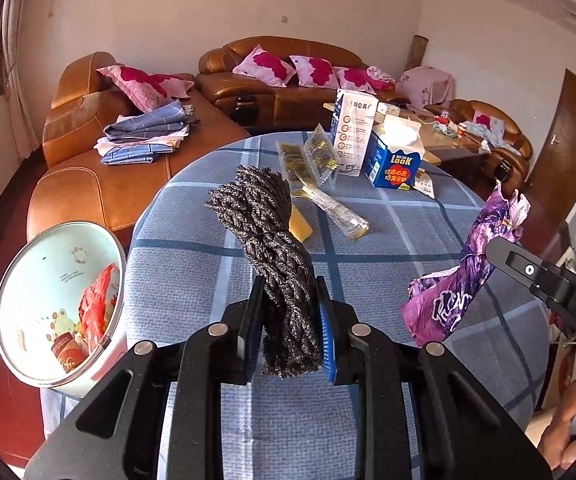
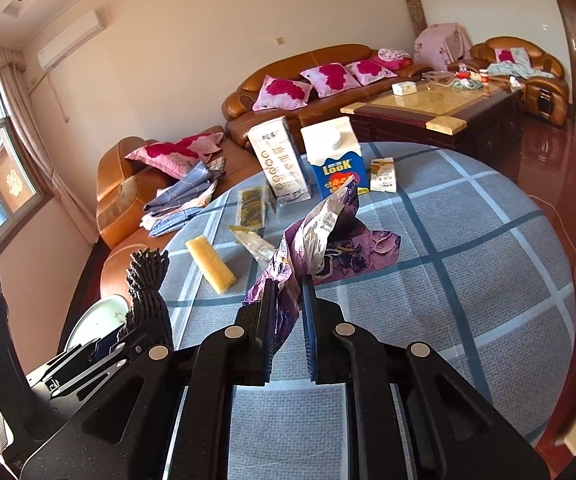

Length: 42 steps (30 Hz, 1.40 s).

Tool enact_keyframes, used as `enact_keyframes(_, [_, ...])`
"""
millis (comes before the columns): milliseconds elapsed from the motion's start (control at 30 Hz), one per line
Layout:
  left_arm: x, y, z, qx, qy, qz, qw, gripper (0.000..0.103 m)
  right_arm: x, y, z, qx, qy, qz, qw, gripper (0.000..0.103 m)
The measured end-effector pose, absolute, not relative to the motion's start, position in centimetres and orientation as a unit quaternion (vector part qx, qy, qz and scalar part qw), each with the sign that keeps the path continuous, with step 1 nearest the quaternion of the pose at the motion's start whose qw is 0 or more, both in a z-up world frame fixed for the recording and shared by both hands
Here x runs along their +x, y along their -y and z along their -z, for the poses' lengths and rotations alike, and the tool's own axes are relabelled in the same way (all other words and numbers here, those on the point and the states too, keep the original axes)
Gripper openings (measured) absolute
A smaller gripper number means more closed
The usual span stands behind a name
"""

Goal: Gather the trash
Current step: 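Carry the wrapper and scouring pad over the bin and open both tools to drop them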

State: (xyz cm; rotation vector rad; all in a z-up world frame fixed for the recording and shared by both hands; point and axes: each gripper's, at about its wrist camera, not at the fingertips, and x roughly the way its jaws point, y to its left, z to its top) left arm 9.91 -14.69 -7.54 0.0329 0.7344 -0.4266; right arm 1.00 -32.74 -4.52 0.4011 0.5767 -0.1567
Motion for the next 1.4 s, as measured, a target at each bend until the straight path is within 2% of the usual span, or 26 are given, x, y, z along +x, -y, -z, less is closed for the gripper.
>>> enact_keyframes(933, [10.6,1.7,7.8,-0.014,-0.351,0.094,0.931,0.024,5.3,20.2,4.7,0.118,-0.311,-0.043,0.942,0.014])
enact_keyframes(1400, [13.5,-6.7,7.8,-0.086,-0.355,0.048,0.930,0.024,8.7,13.7,4.6,0.072,-0.317,-0.090,0.941,0.014])
